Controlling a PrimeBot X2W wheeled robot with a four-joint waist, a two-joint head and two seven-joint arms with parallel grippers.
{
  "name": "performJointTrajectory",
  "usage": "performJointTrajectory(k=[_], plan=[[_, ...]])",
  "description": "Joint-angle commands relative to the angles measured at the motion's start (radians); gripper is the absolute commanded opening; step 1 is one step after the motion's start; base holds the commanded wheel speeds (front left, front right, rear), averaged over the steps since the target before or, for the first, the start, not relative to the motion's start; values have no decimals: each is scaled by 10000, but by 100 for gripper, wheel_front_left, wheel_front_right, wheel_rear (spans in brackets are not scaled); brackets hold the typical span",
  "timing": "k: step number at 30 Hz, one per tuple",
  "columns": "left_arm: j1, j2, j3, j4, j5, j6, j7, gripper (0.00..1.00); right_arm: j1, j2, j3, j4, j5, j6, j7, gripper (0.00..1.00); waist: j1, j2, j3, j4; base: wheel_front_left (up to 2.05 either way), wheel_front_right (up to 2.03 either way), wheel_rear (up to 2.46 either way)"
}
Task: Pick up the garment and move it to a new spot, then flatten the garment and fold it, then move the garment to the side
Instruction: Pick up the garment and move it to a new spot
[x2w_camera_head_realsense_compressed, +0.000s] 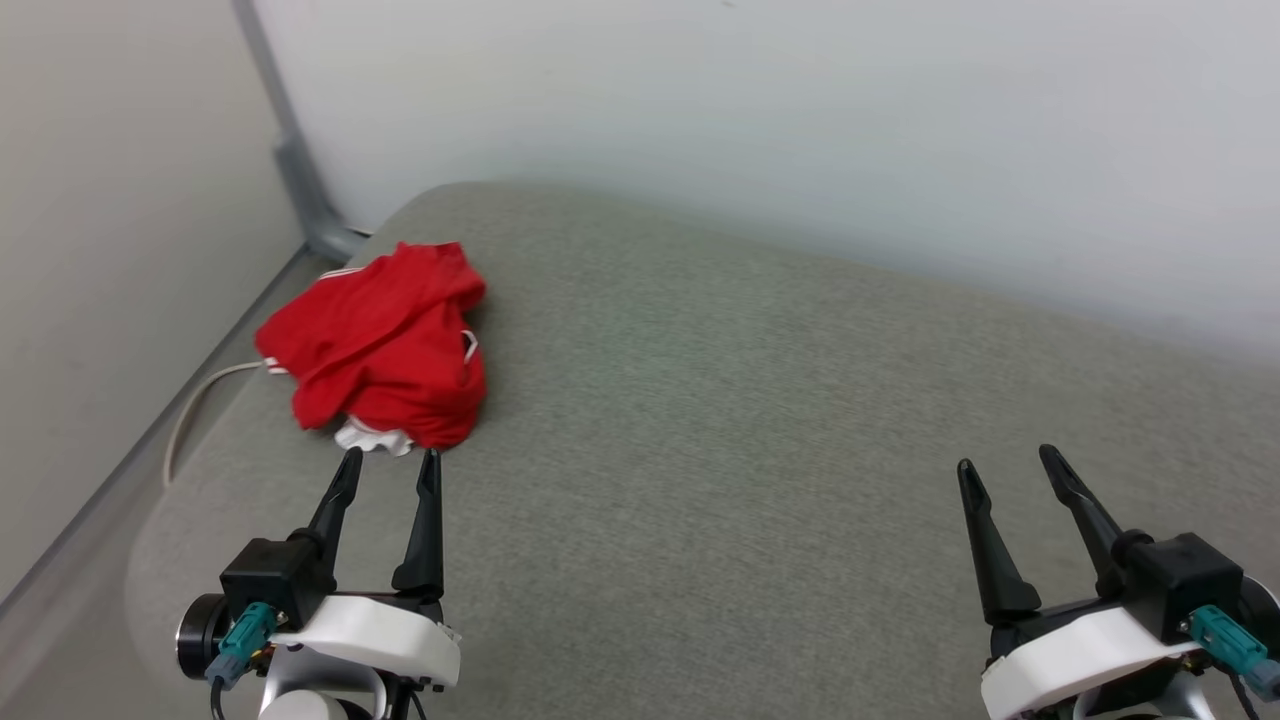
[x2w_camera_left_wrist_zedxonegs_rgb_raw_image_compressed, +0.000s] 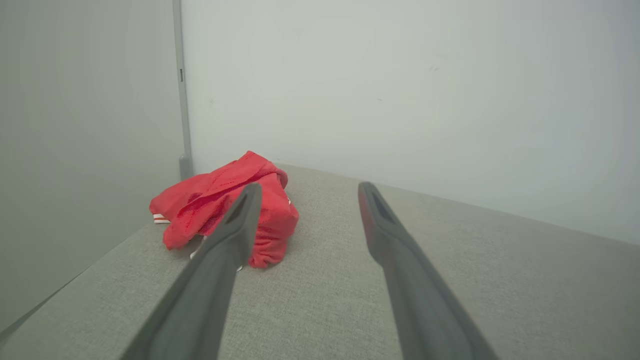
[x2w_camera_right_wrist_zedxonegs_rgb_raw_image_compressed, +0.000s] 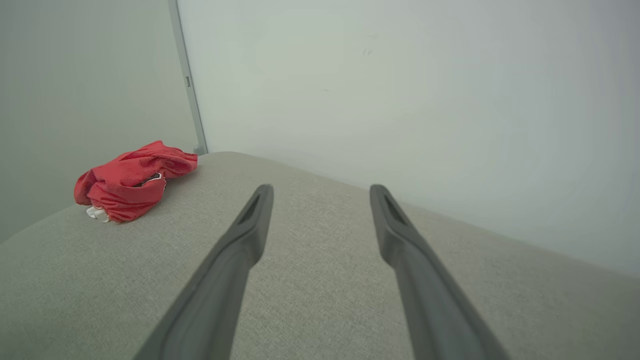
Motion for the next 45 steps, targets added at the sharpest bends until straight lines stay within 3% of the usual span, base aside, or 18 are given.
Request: performJointTrajectory(k=[1,12,23,30,37,45], plan=[[-64,-15,40,21,-36,-17,-26,100,-106,22,86,-1,11,-7,-33,100,0,0,-1,577,0,0,0],[13,-29,251,21,-17,-9,-26,100,-303,20,410,129,71,-7,-30,100,0,0,16,1533,0,0,0],[-153,18,402,209,241,-10,-26,100,-305,20,411,377,192,-7,-120,100,0,0,119,1568,0,0,0],[-1166,216,777,1295,-302,-10,-25,100,-722,20,403,232,-111,-7,147,100,0,0,815,1076,0,0,0],[-3250,1056,1060,2413,-1850,-10,778,100,-1625,17,505,-54,-468,-8,484,100,0,0,2383,185,0,0,0],[-5480,2869,685,3636,-3822,-11,3339,100,-2538,16,619,-243,-766,-7,628,100,0,0,3971,-819,0,0,0]])
